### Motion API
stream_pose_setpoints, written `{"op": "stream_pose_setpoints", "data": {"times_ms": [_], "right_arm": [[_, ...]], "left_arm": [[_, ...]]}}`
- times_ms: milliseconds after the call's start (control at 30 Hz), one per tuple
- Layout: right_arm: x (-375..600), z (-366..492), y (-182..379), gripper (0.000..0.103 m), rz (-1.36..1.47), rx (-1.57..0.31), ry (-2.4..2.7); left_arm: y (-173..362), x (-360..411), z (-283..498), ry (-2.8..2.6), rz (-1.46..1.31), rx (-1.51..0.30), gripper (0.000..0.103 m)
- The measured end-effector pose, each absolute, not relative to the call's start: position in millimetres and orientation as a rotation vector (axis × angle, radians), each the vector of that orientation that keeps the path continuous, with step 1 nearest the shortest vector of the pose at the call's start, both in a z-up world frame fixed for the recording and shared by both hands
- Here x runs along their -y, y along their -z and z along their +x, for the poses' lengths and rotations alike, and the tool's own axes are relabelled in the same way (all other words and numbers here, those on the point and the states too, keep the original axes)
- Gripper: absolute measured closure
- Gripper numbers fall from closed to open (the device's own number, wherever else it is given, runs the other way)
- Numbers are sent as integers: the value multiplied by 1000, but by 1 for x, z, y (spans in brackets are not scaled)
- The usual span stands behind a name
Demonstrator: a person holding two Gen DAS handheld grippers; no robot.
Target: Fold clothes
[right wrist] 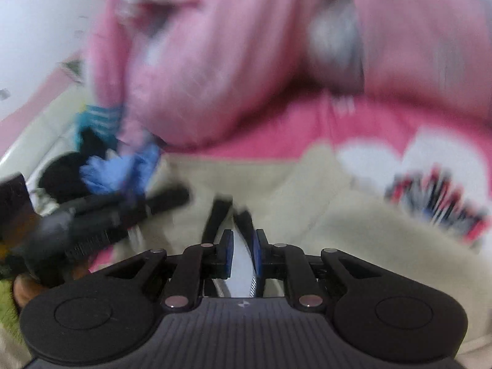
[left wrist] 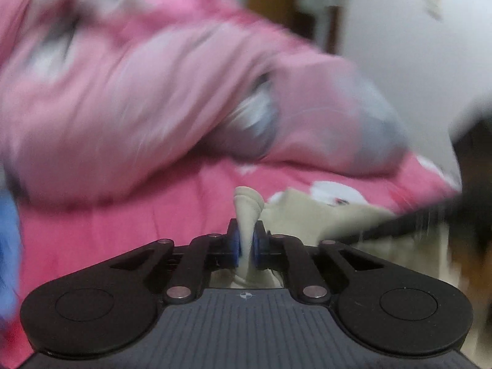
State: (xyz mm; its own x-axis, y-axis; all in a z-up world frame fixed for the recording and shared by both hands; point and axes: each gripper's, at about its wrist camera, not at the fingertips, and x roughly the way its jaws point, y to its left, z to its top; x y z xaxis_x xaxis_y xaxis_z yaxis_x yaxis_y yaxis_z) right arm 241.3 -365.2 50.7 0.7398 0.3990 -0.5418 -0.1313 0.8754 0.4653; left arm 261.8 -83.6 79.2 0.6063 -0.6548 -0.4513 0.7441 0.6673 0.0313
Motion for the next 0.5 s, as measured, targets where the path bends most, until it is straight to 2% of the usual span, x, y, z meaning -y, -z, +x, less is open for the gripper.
{"op": "stream_pose_setpoints", "data": {"times_ms": [133, 167, 400, 500], "right_arm": [[387, 254, -97, 56, 396, -584, -219], [392, 266, -102, 53, 409, -586, -200], [392, 363, -60, 53, 543, -889, -227], [371, 360, -50, 61, 464, -988, -330]], "left_arm": [[-81, 83, 219, 909, 416, -282, 97], [-79, 84, 212, 927, 452, -263, 97], [-63, 85, 179, 1001, 618, -181, 97], [-61, 81, 175, 1000, 645, -168, 97]]}}
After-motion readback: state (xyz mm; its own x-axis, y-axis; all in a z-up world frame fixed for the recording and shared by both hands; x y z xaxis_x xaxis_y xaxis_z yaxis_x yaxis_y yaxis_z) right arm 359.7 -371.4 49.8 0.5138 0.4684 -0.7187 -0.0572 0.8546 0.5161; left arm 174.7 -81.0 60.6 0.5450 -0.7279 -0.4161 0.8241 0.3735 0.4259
